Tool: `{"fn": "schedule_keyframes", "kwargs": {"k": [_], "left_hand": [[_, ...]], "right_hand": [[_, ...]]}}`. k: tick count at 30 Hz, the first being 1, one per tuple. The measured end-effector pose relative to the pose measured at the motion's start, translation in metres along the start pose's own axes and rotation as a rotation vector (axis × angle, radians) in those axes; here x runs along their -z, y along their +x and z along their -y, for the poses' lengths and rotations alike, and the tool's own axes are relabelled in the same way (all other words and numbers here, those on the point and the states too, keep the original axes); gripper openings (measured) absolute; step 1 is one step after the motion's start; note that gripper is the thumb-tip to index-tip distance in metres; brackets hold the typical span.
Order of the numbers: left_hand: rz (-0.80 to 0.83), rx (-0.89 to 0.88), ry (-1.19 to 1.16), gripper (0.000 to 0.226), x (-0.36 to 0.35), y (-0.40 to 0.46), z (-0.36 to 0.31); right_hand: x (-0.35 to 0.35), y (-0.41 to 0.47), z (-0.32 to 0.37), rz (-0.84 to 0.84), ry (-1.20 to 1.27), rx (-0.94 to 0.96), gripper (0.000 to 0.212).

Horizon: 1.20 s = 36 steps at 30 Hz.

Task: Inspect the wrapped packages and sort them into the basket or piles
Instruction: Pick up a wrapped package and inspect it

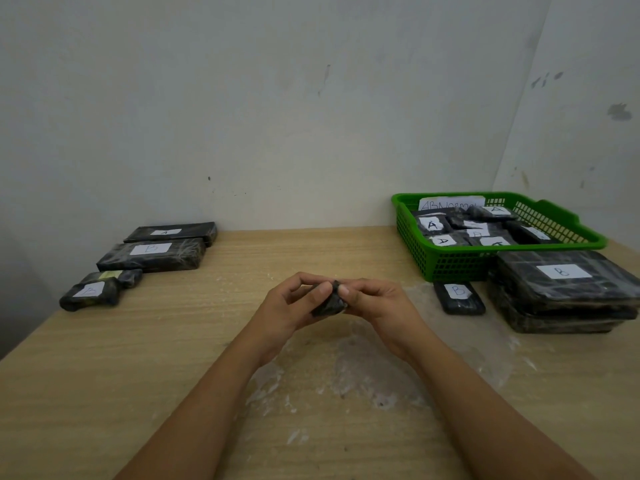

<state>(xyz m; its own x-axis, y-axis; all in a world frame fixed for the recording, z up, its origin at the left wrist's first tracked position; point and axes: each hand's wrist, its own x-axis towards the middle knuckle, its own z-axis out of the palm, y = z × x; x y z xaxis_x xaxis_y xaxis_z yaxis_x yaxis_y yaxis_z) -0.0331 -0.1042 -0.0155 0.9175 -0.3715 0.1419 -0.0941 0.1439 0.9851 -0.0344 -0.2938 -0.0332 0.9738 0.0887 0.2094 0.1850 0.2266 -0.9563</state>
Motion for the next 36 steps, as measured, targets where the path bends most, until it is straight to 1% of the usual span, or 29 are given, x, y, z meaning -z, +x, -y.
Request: {"fn": "schedule_keyframes", "kwargs": {"k": [2,5,7,9,12,14,16,18,20,21,23,25,26,28,30,32,34,36], "left_hand": [[-0.035,0.005,-0.012,0.040,-0.001,0.001,0.000],[-0.098,0.023,-0.072,0.037,-0.002,0.003,0.000],[-0.130,0.050,-0.127,0.040,-0.002,0.003,-0.001],[-0.139,0.107,-0.126,0.044,-0.003,0.003,-0.002],[-0.105,0.186,0.003,0.048,-0.001,0.003,-0.001],[-0.105,0.142,0.059,0.050,0.001,0.003,-0.001],[-0.143,0.043,0.078,0.054,0.004,0.003,-0.004],[-0.174,-0.031,0.050,0.053,0.007,0.004,-0.006],[-0.189,-0.063,0.012,0.053,0.008,0.004,-0.007],[-0.203,-0.065,-0.003,0.051,0.007,0.004,-0.008],[-0.243,-0.045,-0.043,0.039,0.005,0.005,-0.006],[-0.276,-0.012,-0.103,0.028,0.002,0.005,-0.005],[-0.285,0.004,-0.128,0.026,0.001,0.005,-0.004],[-0.294,0.034,-0.171,0.027,-0.001,0.005,-0.003],[-0.293,0.049,-0.201,0.030,-0.002,0.005,-0.002],[-0.275,0.054,-0.205,0.037,-0.004,0.005,-0.003],[-0.248,0.048,-0.167,0.045,-0.006,0.005,-0.003],[-0.242,0.016,-0.118,0.047,-0.007,0.007,-0.001]], "right_hand": [[0.000,0.000,0.001,0.025,-0.007,-0.012,0.040],[-0.002,-0.002,0.002,0.105,-0.014,-0.019,0.030],[-0.001,-0.003,0.000,0.152,-0.058,0.001,0.036],[0.001,-0.002,-0.001,0.118,-0.127,0.017,0.041],[0.004,0.000,0.002,0.025,-0.191,0.010,0.032],[0.006,0.000,0.005,-0.004,-0.191,-0.014,0.028],[0.008,-0.001,0.007,-0.021,-0.176,-0.041,0.027],[0.008,-0.001,0.009,-0.033,-0.156,-0.055,0.032],[0.008,-0.002,0.011,-0.064,-0.143,-0.054,0.039],[0.008,-0.002,0.012,-0.087,-0.149,-0.049,0.039],[0.010,-0.003,0.015,-0.126,-0.171,-0.037,0.034],[0.013,-0.005,0.020,-0.114,-0.166,-0.024,0.031],[0.015,-0.006,0.022,-0.088,-0.161,-0.021,0.036],[0.015,-0.009,0.026,-0.035,-0.184,-0.013,0.050],[0.016,-0.010,0.027,-0.017,-0.219,0.008,0.061],[0.018,-0.009,0.028,-0.044,-0.230,0.028,0.062],[0.023,-0.008,0.029,-0.062,-0.233,0.034,0.059],[0.028,-0.007,0.031,-0.062,-0.254,0.030,0.056]]}}
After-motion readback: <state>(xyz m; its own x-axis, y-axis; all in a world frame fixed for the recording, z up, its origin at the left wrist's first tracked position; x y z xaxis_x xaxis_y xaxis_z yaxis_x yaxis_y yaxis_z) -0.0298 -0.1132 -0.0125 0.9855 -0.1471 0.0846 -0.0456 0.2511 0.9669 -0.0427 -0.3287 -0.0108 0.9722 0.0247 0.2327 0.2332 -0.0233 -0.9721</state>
